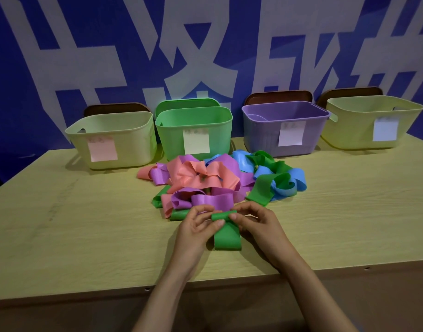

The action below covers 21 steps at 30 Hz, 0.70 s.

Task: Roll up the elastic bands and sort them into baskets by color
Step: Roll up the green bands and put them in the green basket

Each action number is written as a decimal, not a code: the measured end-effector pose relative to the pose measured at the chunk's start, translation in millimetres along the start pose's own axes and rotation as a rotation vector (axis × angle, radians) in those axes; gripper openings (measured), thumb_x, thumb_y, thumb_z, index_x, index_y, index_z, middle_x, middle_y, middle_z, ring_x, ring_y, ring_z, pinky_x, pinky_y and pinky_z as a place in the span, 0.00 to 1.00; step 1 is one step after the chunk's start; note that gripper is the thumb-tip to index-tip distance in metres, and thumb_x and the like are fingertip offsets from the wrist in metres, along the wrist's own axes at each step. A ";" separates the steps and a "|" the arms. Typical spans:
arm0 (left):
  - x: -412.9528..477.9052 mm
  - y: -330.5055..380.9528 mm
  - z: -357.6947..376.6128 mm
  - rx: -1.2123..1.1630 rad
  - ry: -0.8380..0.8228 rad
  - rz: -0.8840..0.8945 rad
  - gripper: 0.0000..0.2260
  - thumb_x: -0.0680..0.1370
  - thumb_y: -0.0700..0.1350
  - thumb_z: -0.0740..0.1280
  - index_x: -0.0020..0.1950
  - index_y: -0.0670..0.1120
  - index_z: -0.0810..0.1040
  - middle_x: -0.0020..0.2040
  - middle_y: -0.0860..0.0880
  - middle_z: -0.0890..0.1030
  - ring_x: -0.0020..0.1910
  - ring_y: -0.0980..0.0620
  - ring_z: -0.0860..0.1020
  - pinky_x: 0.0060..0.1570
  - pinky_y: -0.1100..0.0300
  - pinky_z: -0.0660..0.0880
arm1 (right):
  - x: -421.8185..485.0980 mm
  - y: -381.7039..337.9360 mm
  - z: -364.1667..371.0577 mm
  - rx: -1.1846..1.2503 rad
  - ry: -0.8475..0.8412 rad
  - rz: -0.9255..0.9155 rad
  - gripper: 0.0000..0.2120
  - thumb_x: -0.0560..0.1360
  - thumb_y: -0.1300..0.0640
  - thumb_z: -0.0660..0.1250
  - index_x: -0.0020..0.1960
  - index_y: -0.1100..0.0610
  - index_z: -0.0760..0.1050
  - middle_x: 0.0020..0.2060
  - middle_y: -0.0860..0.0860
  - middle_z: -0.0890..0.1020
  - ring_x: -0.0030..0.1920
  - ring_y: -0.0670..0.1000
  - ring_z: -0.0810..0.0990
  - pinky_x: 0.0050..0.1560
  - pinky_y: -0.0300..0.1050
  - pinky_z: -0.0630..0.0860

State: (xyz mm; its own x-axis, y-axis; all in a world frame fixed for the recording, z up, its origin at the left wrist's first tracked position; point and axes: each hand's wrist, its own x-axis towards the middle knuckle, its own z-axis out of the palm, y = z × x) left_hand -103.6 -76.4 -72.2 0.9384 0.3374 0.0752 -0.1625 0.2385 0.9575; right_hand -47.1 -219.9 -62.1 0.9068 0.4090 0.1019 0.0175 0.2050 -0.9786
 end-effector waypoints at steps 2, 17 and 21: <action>0.4 -1.1 1.3 0.021 0.017 0.001 0.11 0.71 0.33 0.70 0.50 0.43 0.76 0.47 0.45 0.82 0.46 0.55 0.81 0.46 0.64 0.77 | -0.6 -0.6 -0.1 0.016 -0.003 0.005 0.06 0.71 0.70 0.70 0.47 0.65 0.77 0.37 0.54 0.81 0.38 0.48 0.80 0.41 0.38 0.77; -3.4 3.0 -2.0 0.025 0.025 0.035 0.15 0.69 0.27 0.69 0.51 0.42 0.76 0.49 0.46 0.81 0.49 0.57 0.80 0.49 0.64 0.77 | -1.4 1.1 0.6 -0.077 -0.063 0.019 0.08 0.73 0.63 0.70 0.52 0.63 0.77 0.40 0.53 0.79 0.38 0.46 0.77 0.37 0.39 0.73; -2.2 3.1 -0.3 0.013 0.048 0.034 0.14 0.69 0.28 0.70 0.50 0.42 0.76 0.48 0.45 0.80 0.46 0.59 0.80 0.46 0.66 0.76 | 1.0 1.9 0.5 -0.114 -0.087 -0.002 0.05 0.75 0.62 0.67 0.46 0.65 0.78 0.37 0.53 0.79 0.39 0.49 0.75 0.41 0.44 0.72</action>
State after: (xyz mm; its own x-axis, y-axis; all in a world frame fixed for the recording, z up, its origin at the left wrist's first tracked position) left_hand -106.2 -76.1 -69.6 0.9166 0.3886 0.0944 -0.1895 0.2140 0.9583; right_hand -46.4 -218.6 -63.8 0.8669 0.4851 0.1143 0.0719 0.1053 -0.9918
